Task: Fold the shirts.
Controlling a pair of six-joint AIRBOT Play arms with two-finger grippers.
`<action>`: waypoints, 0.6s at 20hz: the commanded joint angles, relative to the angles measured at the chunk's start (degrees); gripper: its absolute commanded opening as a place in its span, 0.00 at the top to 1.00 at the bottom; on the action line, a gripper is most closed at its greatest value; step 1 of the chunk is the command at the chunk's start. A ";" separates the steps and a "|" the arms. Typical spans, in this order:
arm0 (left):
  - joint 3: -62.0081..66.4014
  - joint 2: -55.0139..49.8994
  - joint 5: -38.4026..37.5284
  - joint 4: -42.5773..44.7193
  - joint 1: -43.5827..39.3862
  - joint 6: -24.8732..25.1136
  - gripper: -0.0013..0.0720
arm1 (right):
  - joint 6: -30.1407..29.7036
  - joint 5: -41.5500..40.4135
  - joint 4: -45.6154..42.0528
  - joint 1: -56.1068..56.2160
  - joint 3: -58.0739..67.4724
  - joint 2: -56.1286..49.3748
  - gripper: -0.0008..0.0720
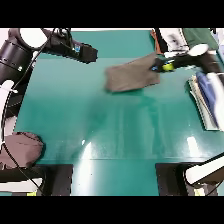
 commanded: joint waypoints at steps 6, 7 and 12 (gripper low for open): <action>0.00 -0.04 0.50 -2.36 -1.66 -2.03 0.95 | 0.07 -1.36 -1.88 -28.39 0.15 3.80 0.96; 0.00 -0.04 0.46 -2.47 -1.64 -2.03 0.95 | 0.02 -2.16 -0.74 -29.66 0.15 3.80 0.96; 0.00 -0.04 0.42 -2.89 -1.64 -2.01 0.95 | -0.46 -5.62 5.03 -30.80 3.98 3.76 0.97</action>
